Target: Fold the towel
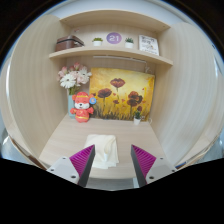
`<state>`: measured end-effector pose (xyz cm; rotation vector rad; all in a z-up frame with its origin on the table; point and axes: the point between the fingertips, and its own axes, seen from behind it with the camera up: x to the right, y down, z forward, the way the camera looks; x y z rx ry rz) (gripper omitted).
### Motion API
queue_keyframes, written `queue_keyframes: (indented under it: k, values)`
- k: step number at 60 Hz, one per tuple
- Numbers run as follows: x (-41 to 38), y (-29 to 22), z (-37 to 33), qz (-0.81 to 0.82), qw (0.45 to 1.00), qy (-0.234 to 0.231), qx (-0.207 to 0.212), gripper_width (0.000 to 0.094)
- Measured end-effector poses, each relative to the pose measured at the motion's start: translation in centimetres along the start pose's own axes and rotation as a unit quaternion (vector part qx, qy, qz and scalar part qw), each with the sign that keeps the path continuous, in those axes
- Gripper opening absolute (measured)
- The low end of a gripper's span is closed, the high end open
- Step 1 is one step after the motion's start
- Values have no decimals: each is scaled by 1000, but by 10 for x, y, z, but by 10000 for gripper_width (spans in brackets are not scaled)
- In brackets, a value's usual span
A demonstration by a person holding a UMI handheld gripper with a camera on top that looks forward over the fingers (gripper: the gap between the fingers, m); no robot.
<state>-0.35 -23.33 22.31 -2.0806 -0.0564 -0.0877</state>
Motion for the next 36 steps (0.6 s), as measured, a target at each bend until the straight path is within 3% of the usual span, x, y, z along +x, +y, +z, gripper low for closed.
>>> queue_keyframes:
  k: [14,36]
  values:
    - [-3,28,-49,8,1000,0,-6,709]
    - [-7,31,-80,13,1000,1,7,709]
